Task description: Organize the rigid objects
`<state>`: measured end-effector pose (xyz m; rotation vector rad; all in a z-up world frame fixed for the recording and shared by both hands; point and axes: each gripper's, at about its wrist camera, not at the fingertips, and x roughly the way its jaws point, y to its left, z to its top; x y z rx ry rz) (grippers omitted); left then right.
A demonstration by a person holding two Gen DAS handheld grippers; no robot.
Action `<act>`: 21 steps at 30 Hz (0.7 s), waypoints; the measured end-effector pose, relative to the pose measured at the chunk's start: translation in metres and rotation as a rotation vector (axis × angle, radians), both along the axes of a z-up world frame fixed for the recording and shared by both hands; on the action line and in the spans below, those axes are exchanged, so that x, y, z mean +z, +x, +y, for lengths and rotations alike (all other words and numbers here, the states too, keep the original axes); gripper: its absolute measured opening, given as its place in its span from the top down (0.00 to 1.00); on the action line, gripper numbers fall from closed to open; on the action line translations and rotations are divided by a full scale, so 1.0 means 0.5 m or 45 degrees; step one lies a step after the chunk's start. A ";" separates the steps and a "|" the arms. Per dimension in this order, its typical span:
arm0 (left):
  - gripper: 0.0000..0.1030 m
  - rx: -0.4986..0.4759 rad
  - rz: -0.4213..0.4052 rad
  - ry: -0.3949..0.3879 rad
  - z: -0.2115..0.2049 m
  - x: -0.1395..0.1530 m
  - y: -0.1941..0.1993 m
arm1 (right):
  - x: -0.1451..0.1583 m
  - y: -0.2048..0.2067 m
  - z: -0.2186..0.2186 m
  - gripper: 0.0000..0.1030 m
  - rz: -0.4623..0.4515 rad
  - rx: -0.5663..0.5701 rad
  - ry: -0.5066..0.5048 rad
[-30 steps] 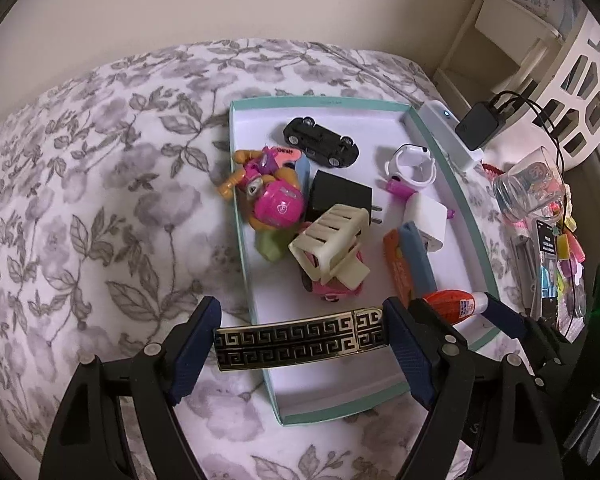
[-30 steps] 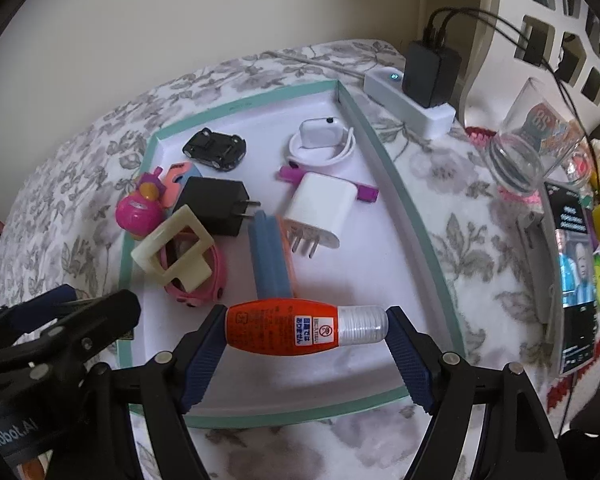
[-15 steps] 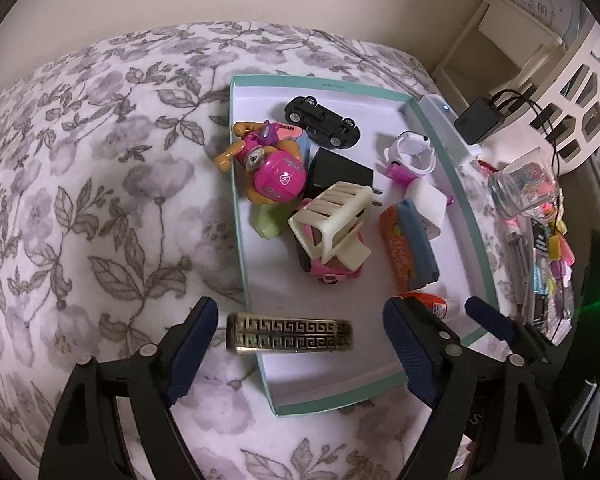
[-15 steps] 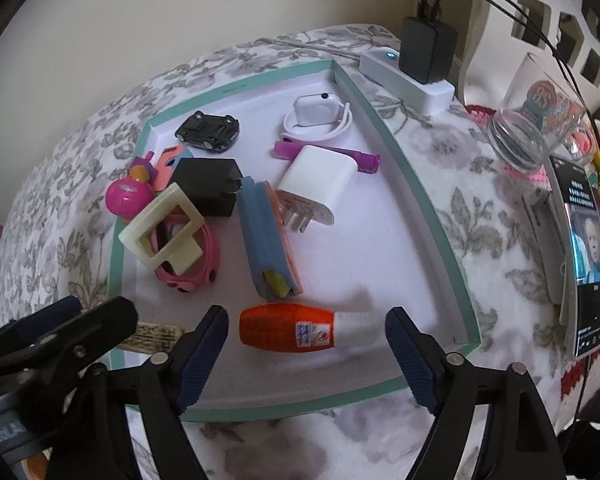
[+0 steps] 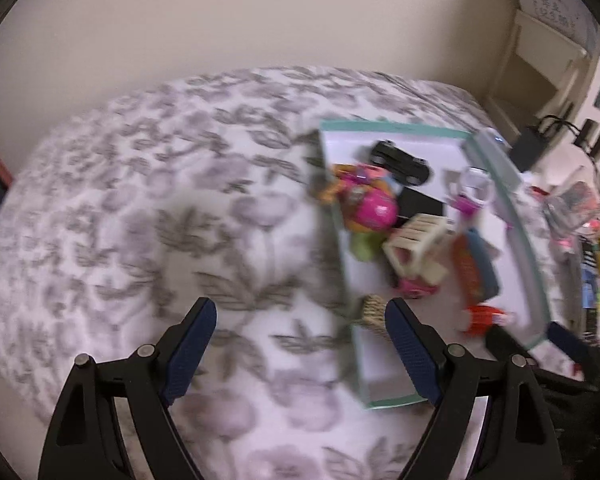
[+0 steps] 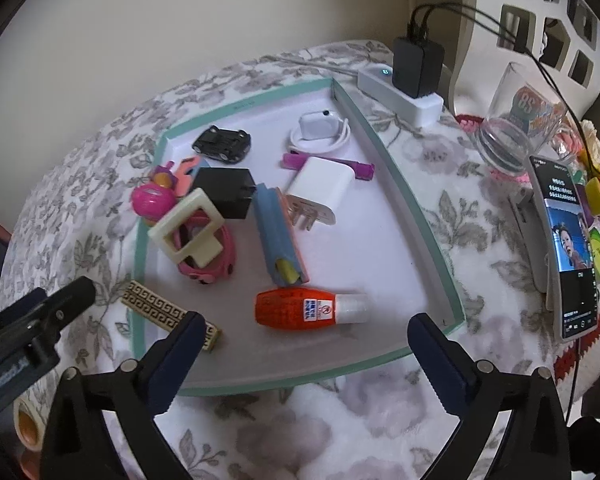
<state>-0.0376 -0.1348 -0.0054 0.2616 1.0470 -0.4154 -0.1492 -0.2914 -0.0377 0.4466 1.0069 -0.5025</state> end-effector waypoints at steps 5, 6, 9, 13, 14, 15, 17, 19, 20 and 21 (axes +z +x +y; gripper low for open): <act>0.16 0.044 -0.012 0.005 0.044 0.006 0.009 | 0.028 -0.005 0.029 0.00 -0.047 0.004 -0.024; 0.16 0.047 -0.017 0.006 0.050 0.008 0.008 | 0.033 -0.005 0.036 0.00 -0.056 0.009 -0.030; 0.16 0.048 -0.043 0.002 0.067 0.016 0.002 | 0.048 -0.005 0.057 0.00 -0.085 0.023 -0.039; 0.16 0.054 -0.091 0.016 0.085 0.030 -0.009 | 0.066 -0.004 0.088 0.00 -0.110 0.052 -0.076; 0.16 0.051 -0.096 0.014 0.090 0.034 -0.011 | 0.070 -0.003 0.095 0.00 -0.115 0.058 -0.083; 0.16 0.051 -0.102 0.010 0.096 0.037 -0.014 | 0.073 -0.003 0.101 0.00 -0.120 0.064 -0.083; 0.16 0.057 -0.105 0.010 0.106 0.041 -0.016 | 0.077 -0.002 0.115 0.00 -0.130 0.075 -0.076; 0.16 0.069 -0.110 0.004 0.117 0.047 -0.017 | 0.081 -0.001 0.127 0.00 -0.131 0.087 -0.089; 0.16 0.075 -0.116 0.003 0.123 0.050 -0.018 | 0.082 0.000 0.136 0.00 -0.127 0.096 -0.103; 0.16 0.082 -0.125 0.005 0.127 0.054 -0.020 | 0.084 0.001 0.142 0.00 -0.125 0.103 -0.113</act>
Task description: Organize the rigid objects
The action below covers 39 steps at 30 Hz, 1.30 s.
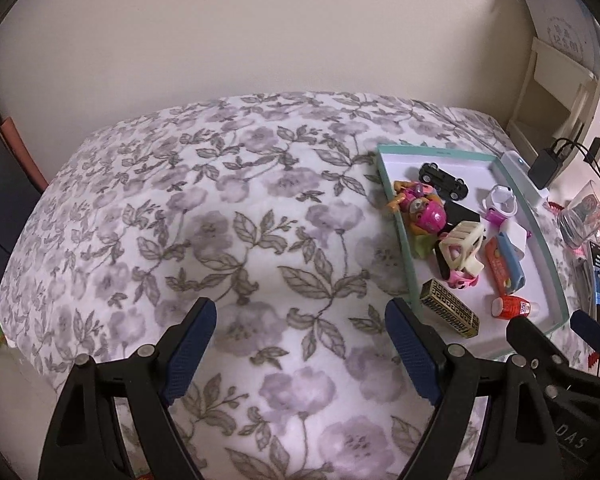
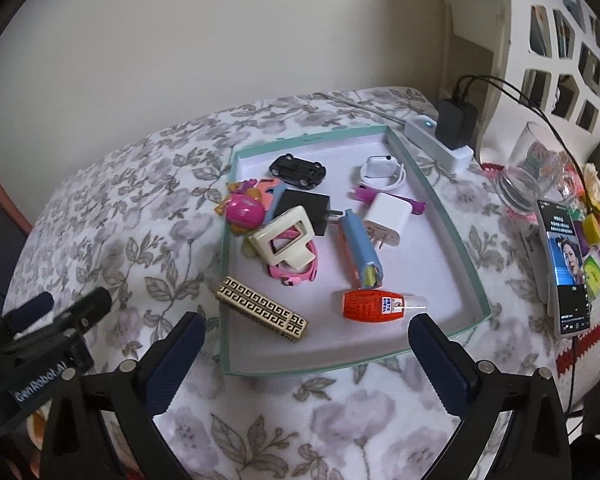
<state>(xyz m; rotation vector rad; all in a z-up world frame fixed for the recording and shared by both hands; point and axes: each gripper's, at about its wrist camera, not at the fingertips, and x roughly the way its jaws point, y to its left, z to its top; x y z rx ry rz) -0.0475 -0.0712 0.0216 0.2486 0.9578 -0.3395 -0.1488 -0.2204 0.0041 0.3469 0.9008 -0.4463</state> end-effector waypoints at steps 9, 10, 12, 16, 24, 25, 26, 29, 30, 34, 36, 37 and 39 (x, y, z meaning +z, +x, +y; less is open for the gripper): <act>0.16 0.026 -0.042 0.035 0.036 0.021 -0.006 | 0.007 -0.008 0.024 0.00 -0.017 0.020 -0.037; 0.16 0.027 -0.045 0.039 0.038 0.022 -0.006 | 0.008 -0.009 0.023 0.00 -0.020 0.018 -0.041; 0.16 0.032 -0.043 0.040 0.042 0.023 -0.005 | 0.011 -0.011 0.025 0.00 -0.024 0.010 -0.053; 0.16 0.034 -0.049 0.042 0.044 0.024 -0.006 | 0.018 -0.015 0.027 0.00 -0.039 0.008 -0.070; 0.16 0.046 -0.040 0.057 0.044 0.019 -0.002 | 0.019 -0.015 0.030 0.00 -0.039 0.009 -0.078; 0.16 0.048 -0.039 0.057 0.044 0.019 -0.001 | 0.019 -0.016 0.031 0.00 -0.040 0.011 -0.081; 0.16 0.049 -0.039 0.059 0.044 0.019 -0.001 | 0.019 -0.015 0.031 0.00 -0.041 0.012 -0.082; 0.16 0.046 -0.038 0.057 0.044 0.019 -0.001 | 0.020 -0.016 0.031 0.00 -0.044 0.010 -0.082; 0.16 0.048 -0.038 0.060 0.043 0.019 -0.001 | 0.020 -0.017 0.030 0.00 -0.049 0.009 -0.083; 0.16 0.041 -0.033 0.074 0.041 0.016 0.000 | 0.024 -0.021 0.031 0.00 -0.062 0.004 -0.087; 0.16 0.041 -0.033 0.076 0.041 0.016 0.001 | 0.025 -0.023 0.031 0.00 -0.065 0.005 -0.091; 0.16 0.042 -0.033 0.076 0.041 0.016 0.001 | 0.026 -0.023 0.032 0.00 -0.067 0.006 -0.093; 0.16 0.042 -0.031 0.076 0.042 0.016 0.002 | 0.027 -0.025 0.033 0.00 -0.070 0.007 -0.097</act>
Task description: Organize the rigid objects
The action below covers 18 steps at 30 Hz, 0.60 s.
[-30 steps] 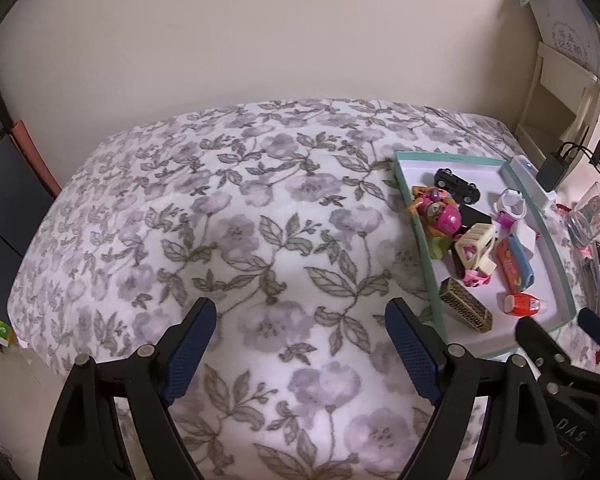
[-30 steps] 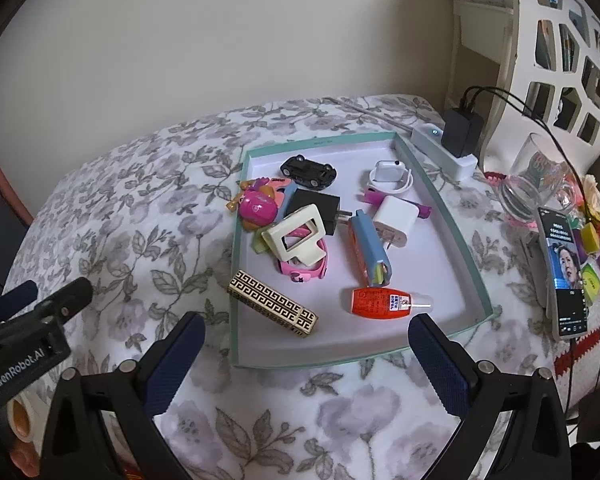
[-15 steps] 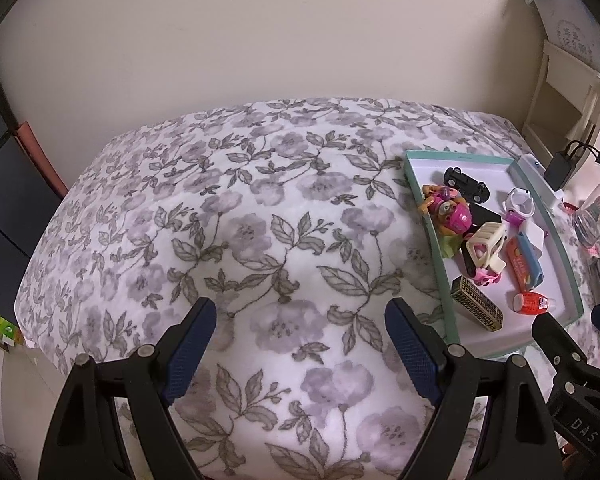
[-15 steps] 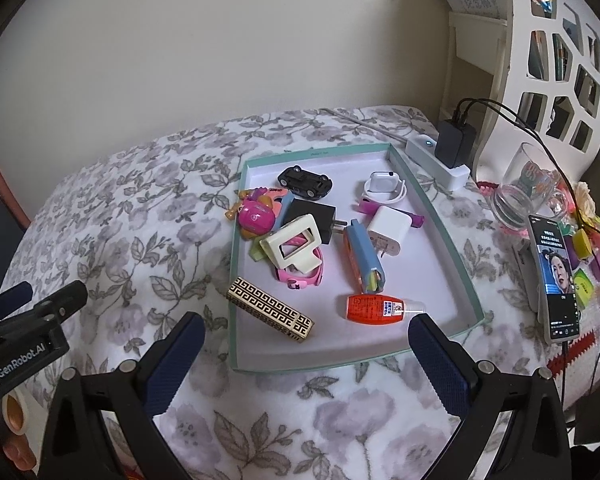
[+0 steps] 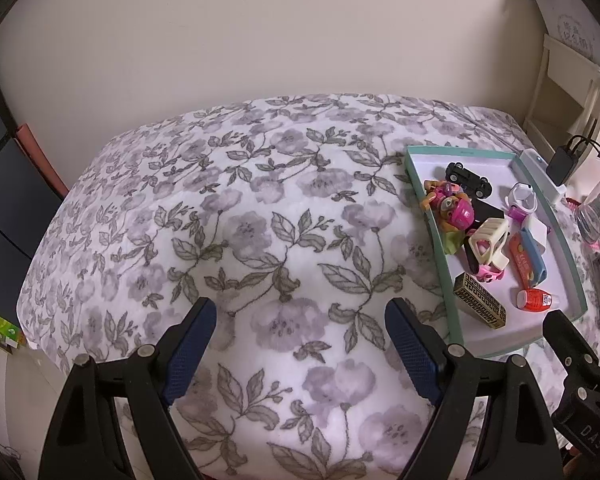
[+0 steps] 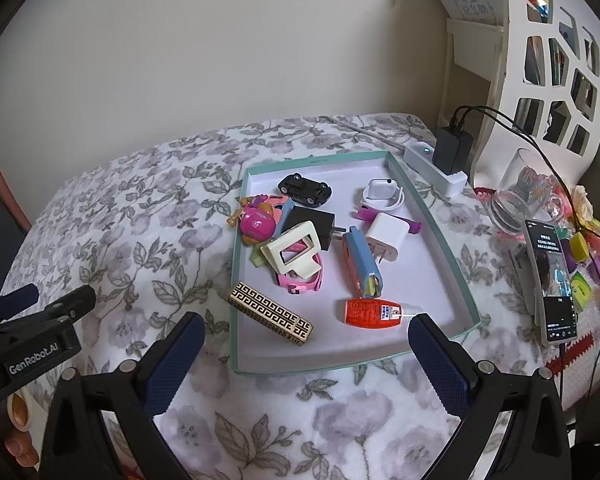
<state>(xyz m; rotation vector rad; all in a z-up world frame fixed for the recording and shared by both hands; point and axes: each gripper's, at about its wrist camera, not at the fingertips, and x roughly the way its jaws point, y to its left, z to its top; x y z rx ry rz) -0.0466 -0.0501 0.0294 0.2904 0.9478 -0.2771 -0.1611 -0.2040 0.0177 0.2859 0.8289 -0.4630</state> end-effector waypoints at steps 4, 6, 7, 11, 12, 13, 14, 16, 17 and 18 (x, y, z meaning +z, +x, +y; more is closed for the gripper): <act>0.16 -0.003 -0.001 0.001 0.000 0.000 0.001 | 0.003 -0.001 0.000 0.00 -0.001 -0.001 -0.001; 0.16 -0.005 -0.001 0.002 0.000 -0.001 0.001 | 0.003 -0.001 0.000 0.00 -0.001 0.000 0.000; 0.16 -0.006 -0.001 0.002 0.000 -0.001 0.001 | 0.003 -0.001 0.000 0.00 -0.001 0.000 0.000; 0.16 -0.006 -0.002 0.002 0.000 -0.001 0.001 | 0.001 -0.001 0.000 0.00 -0.001 0.000 -0.001; 0.16 -0.006 -0.002 0.003 0.000 -0.001 0.001 | 0.001 -0.001 0.001 0.00 -0.001 0.000 0.000; 0.16 -0.005 -0.002 0.004 0.000 -0.001 0.002 | 0.001 -0.001 0.001 0.00 0.000 0.000 0.000; 0.16 -0.006 -0.001 0.003 0.001 -0.002 0.002 | 0.001 -0.001 0.001 0.00 0.000 -0.001 0.001; 0.16 -0.006 -0.002 0.004 0.001 -0.002 0.002 | 0.001 -0.001 0.000 0.00 0.000 -0.001 0.004; 0.16 -0.006 -0.002 0.003 0.000 -0.002 0.002 | 0.001 -0.001 0.000 0.00 0.001 -0.001 0.006; 0.16 -0.005 -0.002 0.003 0.001 -0.002 0.003 | 0.001 -0.001 -0.001 0.00 0.002 -0.002 0.009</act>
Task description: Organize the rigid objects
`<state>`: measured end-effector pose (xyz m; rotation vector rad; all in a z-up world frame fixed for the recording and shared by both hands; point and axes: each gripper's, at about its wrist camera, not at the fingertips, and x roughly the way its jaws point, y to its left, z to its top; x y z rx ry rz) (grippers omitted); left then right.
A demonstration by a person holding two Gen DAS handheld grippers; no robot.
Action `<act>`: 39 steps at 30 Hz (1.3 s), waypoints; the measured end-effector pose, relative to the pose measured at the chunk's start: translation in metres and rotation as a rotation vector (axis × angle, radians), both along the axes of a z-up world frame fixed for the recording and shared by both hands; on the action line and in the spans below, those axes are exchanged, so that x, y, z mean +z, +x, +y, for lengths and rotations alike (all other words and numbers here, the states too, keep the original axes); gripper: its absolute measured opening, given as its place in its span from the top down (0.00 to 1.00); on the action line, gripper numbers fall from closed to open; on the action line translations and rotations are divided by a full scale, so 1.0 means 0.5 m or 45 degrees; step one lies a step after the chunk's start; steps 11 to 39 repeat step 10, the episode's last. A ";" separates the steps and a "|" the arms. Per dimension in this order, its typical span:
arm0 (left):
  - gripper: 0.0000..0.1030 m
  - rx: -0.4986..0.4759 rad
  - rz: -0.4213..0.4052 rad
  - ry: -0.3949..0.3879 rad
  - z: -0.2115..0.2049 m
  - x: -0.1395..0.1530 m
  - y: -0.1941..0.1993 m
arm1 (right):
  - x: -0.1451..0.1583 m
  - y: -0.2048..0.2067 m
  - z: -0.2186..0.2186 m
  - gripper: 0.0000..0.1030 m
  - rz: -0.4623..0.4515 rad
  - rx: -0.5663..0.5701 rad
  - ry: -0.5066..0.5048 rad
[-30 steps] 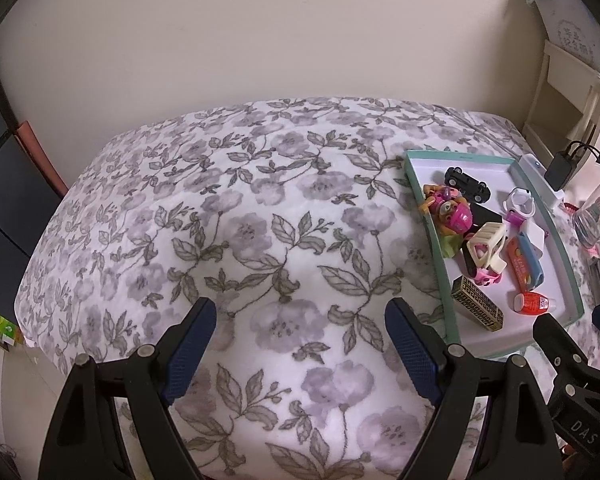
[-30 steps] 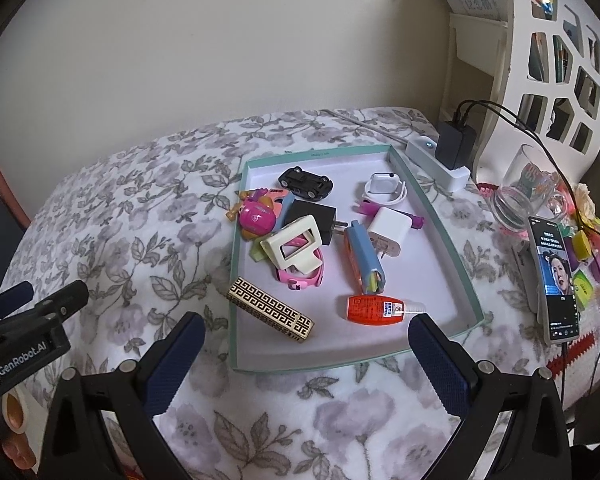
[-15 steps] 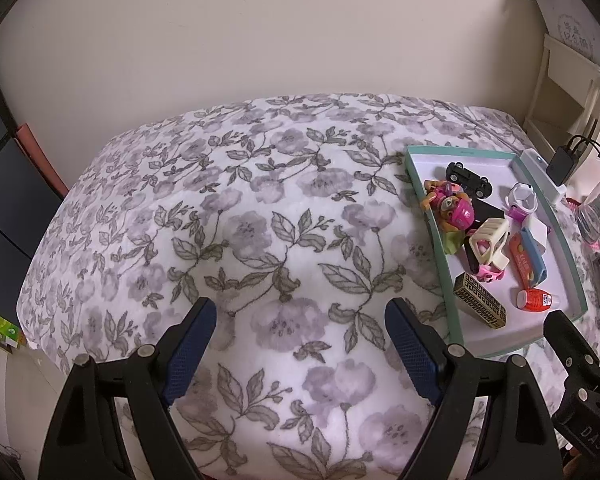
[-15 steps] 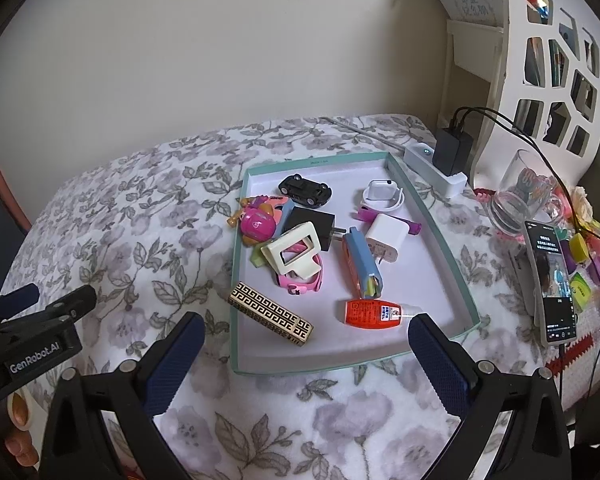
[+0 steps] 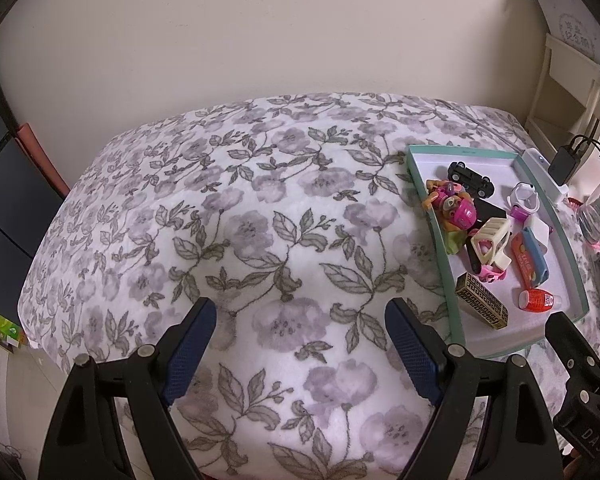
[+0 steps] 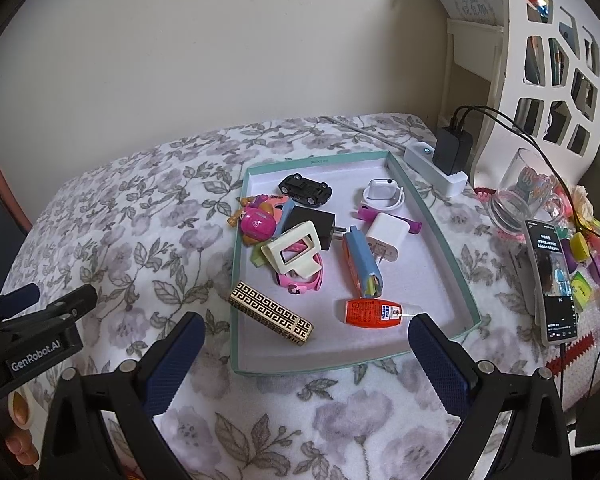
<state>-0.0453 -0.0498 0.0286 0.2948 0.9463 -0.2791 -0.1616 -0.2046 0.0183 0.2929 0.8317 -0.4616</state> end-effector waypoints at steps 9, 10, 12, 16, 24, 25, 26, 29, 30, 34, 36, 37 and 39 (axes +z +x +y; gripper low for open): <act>0.16 -0.002 -0.023 -0.013 0.004 0.004 -0.004 | -0.001 -0.001 -0.001 0.00 0.000 0.003 -0.001; 0.16 -0.010 -0.024 -0.017 0.003 0.005 -0.005 | 0.000 -0.001 -0.001 0.00 0.000 0.003 -0.002; 0.16 -0.010 -0.024 -0.017 0.003 0.005 -0.005 | 0.000 -0.001 -0.001 0.00 0.000 0.003 -0.002; 0.16 -0.010 -0.024 -0.017 0.003 0.005 -0.005 | 0.000 -0.001 -0.001 0.00 0.000 0.003 -0.002; 0.16 -0.010 -0.024 -0.017 0.003 0.005 -0.005 | 0.000 -0.001 -0.001 0.00 0.000 0.003 -0.002; 0.16 -0.010 -0.024 -0.017 0.003 0.005 -0.005 | 0.000 -0.001 -0.001 0.00 0.000 0.003 -0.002; 0.16 -0.010 -0.024 -0.017 0.003 0.005 -0.005 | 0.000 -0.001 -0.001 0.00 0.000 0.003 -0.002; 0.16 -0.010 -0.024 -0.017 0.003 0.005 -0.005 | 0.000 -0.001 -0.001 0.00 0.000 0.003 -0.002; 0.16 -0.010 -0.024 -0.017 0.003 0.005 -0.005 | 0.000 -0.001 -0.001 0.00 0.000 0.003 -0.002; 0.16 -0.010 -0.024 -0.017 0.003 0.005 -0.005 | 0.000 -0.001 -0.001 0.00 0.000 0.003 -0.002; 0.16 -0.010 -0.024 -0.017 0.003 0.005 -0.005 | 0.000 -0.001 -0.001 0.00 0.000 0.003 -0.002; 0.16 -0.010 -0.024 -0.017 0.003 0.005 -0.005 | 0.000 -0.001 -0.001 0.00 0.000 0.003 -0.002; 0.16 -0.010 -0.024 -0.017 0.003 0.005 -0.005 | 0.000 -0.001 -0.001 0.00 0.000 0.003 -0.002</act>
